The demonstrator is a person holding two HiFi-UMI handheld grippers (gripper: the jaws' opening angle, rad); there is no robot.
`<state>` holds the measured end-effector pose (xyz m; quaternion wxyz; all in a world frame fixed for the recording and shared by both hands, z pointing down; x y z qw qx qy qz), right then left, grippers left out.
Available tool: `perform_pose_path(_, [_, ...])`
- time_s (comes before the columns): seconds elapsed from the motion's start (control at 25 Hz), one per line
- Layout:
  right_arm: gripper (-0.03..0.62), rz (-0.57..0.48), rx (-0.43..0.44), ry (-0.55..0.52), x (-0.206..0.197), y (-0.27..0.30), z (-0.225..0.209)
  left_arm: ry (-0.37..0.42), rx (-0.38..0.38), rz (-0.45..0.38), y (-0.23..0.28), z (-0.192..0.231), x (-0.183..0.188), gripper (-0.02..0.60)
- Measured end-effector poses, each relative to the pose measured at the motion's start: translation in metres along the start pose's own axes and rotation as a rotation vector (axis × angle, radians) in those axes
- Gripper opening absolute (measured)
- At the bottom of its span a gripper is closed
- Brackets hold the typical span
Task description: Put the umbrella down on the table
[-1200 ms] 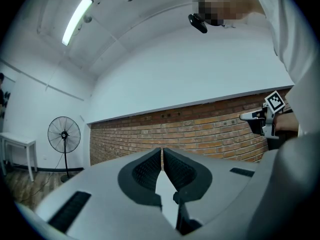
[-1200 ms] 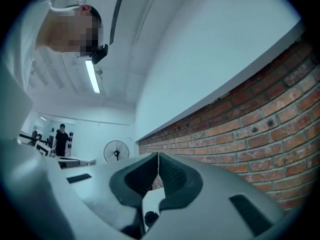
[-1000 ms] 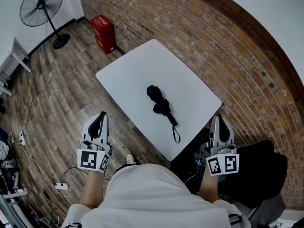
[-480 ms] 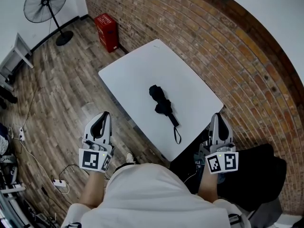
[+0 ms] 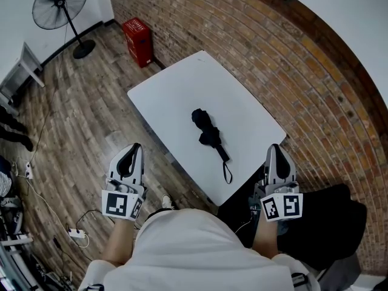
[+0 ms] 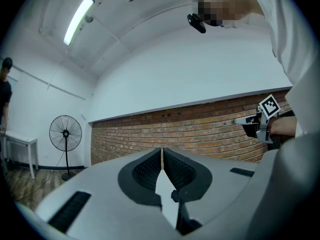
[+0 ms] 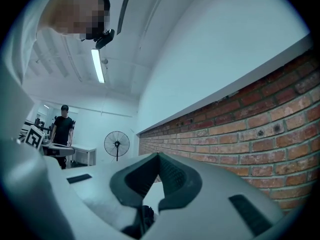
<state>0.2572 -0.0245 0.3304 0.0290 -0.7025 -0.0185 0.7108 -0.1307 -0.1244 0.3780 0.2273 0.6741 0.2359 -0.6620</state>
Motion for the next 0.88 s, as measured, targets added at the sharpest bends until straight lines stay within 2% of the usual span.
perform_pose_path(0.88, [0.019,0.021,0.008,-0.028,-0.0029,0.0024,0.0077,0.000,-0.012,0.009,0.0006,0.0018,-0.0005,0.035])
Point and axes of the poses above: the fingertips, and each gripper's own axes: y forward along the fingers, z to its left, x out of its top, the point moved 7 cm from there along -y, backward along the fingers, and after that the axes turned 1 degree about -x, right-handed, at the moved point
